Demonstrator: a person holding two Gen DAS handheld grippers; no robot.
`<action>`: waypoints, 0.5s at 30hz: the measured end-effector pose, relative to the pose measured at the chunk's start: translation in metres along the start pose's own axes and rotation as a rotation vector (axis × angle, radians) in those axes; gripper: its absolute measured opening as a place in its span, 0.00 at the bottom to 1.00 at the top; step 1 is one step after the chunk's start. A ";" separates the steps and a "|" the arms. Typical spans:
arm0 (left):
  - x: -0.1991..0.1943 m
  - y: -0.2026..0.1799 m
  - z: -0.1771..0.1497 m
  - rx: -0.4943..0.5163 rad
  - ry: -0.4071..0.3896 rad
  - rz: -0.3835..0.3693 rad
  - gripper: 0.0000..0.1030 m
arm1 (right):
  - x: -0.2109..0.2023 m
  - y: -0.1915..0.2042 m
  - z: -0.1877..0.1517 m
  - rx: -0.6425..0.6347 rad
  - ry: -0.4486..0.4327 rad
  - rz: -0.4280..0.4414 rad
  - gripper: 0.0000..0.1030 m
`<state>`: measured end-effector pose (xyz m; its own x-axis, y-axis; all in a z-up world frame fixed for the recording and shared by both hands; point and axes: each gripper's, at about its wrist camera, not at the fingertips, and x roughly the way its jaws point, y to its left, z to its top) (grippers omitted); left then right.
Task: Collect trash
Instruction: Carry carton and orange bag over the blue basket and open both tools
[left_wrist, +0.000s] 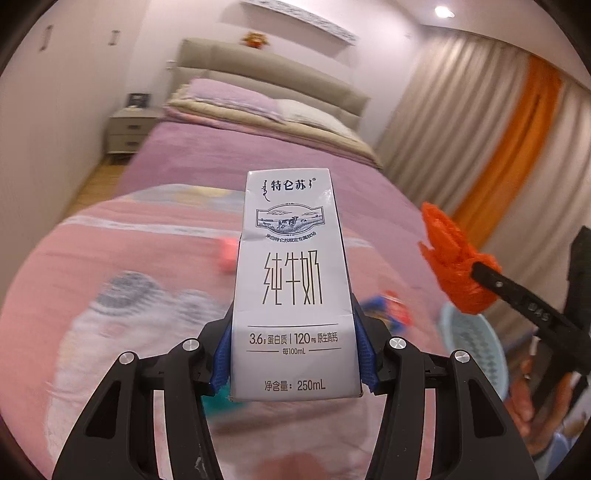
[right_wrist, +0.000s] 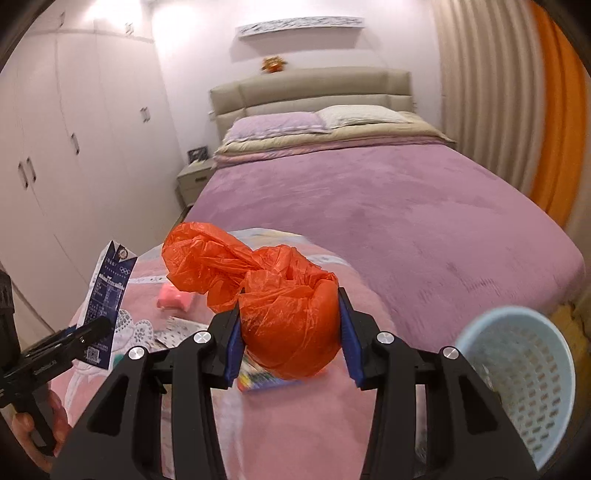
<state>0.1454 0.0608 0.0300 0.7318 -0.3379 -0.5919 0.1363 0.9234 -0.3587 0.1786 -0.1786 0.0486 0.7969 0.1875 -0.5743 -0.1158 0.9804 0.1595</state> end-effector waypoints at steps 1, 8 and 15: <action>0.001 -0.008 -0.002 0.011 0.003 -0.014 0.50 | -0.010 -0.012 -0.003 0.022 -0.009 -0.018 0.40; 0.031 -0.101 -0.017 0.129 0.064 -0.144 0.50 | -0.055 -0.079 -0.020 0.106 -0.054 -0.204 0.40; 0.081 -0.196 -0.028 0.266 0.140 -0.246 0.50 | -0.068 -0.147 -0.037 0.212 -0.042 -0.349 0.40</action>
<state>0.1592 -0.1525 0.0323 0.5604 -0.5596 -0.6106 0.4779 0.8206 -0.3135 0.1195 -0.3332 0.0351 0.7905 -0.1612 -0.5909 0.2873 0.9496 0.1253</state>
